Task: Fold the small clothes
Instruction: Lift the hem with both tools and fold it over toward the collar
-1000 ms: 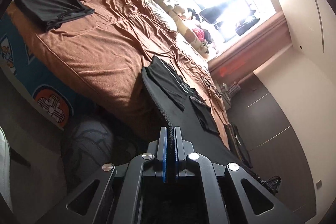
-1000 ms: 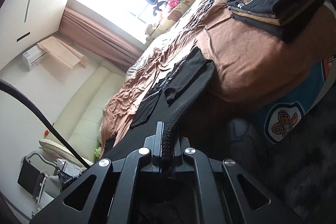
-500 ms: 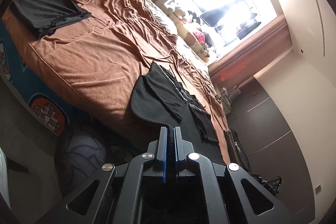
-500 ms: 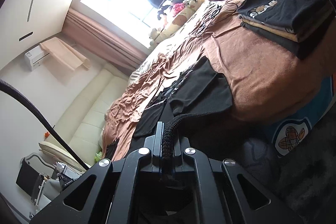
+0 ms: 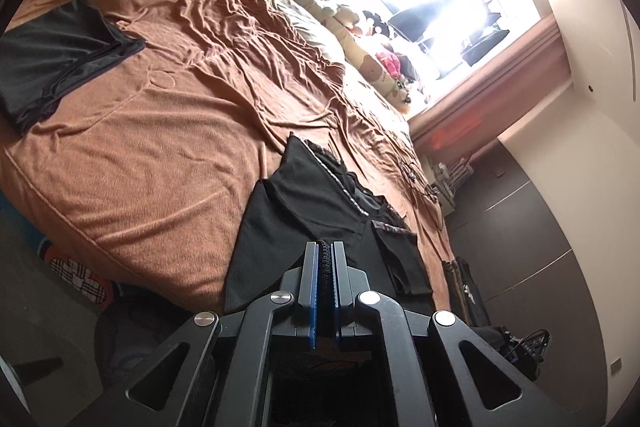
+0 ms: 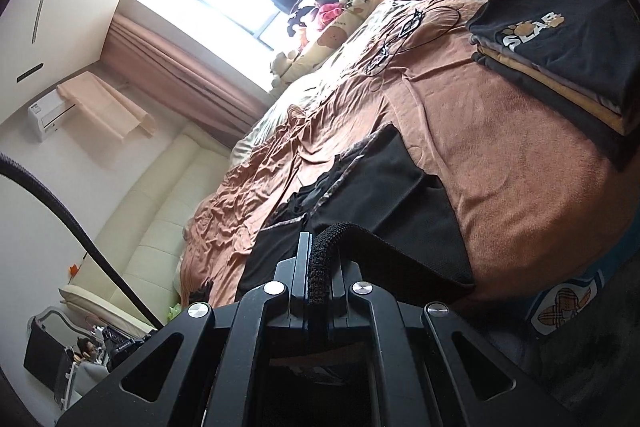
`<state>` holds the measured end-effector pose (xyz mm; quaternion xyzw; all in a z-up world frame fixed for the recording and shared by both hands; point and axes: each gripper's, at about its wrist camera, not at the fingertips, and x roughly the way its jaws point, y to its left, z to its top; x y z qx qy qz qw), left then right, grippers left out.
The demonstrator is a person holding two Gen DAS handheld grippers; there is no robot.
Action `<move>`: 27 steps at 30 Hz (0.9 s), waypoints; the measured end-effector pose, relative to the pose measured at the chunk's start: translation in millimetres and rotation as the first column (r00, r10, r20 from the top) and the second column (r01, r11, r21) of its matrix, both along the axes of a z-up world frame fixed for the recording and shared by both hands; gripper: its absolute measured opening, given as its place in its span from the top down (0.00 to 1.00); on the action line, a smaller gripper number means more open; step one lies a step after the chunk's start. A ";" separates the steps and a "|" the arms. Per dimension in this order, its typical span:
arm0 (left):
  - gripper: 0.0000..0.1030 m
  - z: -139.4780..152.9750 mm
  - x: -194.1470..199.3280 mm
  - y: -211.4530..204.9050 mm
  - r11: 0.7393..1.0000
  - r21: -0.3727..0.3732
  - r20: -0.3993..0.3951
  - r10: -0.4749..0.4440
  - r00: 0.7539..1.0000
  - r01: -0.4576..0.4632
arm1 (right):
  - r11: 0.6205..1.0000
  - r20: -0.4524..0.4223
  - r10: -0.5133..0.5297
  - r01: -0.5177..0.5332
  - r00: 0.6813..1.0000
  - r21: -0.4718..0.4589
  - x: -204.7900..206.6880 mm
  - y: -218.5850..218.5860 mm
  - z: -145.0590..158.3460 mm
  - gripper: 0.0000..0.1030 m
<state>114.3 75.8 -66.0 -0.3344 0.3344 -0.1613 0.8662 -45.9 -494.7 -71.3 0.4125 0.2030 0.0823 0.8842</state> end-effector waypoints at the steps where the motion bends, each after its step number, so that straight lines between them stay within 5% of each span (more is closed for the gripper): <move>1: 0.95 0.7 9.0 -1.4 1.000 0.008 -0.004 -0.002 1.000 0.002 | 1.000 -0.006 -0.001 0.001 1.000 -0.004 9.4 -0.3 2.1 0.98; 27: 0.95 -40.6 232.0 -33.0 0.994 0.112 -0.199 0.032 0.980 -0.010 | 1.000 -0.251 -0.013 0.012 0.968 -0.005 235.4 -28.7 -1.4 0.98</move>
